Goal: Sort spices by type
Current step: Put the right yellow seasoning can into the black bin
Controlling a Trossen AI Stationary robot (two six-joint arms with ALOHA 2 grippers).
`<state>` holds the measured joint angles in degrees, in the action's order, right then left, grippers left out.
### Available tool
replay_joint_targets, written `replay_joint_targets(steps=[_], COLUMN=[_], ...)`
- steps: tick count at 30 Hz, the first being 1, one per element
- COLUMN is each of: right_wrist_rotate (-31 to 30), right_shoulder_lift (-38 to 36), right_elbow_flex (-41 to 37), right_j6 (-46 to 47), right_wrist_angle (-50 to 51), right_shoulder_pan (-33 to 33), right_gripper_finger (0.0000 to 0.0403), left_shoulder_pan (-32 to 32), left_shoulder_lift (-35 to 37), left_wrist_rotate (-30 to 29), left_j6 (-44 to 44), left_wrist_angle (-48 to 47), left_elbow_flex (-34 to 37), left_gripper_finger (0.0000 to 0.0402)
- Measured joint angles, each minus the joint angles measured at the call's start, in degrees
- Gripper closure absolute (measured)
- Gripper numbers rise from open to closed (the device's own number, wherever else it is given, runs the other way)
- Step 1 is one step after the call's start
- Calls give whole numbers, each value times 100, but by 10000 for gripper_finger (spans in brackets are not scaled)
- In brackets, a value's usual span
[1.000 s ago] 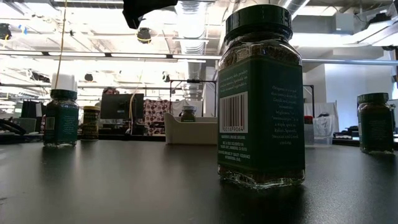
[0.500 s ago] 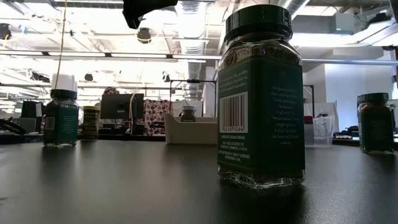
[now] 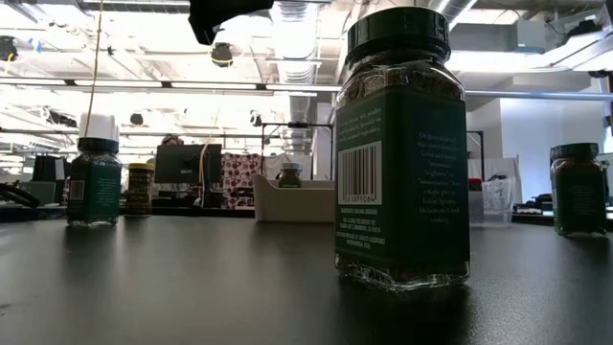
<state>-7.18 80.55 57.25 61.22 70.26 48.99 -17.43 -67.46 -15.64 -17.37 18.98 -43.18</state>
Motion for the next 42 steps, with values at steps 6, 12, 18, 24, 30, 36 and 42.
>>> replay_joint_targets(steps=[6,12,18,24,30,36,42], right_wrist_rotate=[0,-11,-22,-120,-207,-214,-214], right_shoulder_lift=[0,0,0,0,0,0,0], right_elbow_flex=[0,0,0,0,0,0,0], right_j6=[-152,-148,-131,-126,43,41,36], right_wrist_angle=[-5,-31,-64,24,169,106,63], right_shoulder_pan=[0,0,0,0,0,0,0], right_gripper_finger=[142,142,142,142,142,141,120], left_shoulder_pan=[-1,-2,-2,-2,-1,0,0], left_shoulder_lift=[0,0,0,0,0,-2,-2], left_wrist_rotate=[0,1,0,2,2,2,2], left_j6=[-51,-65,-67,-67,-66,-32,-28], left_wrist_angle=[-3,-7,-28,-28,-28,-27,-28], left_elbow_flex=[0,0,0,0,0,0,0], left_gripper_finger=[99,99,99,99,99,99,99])
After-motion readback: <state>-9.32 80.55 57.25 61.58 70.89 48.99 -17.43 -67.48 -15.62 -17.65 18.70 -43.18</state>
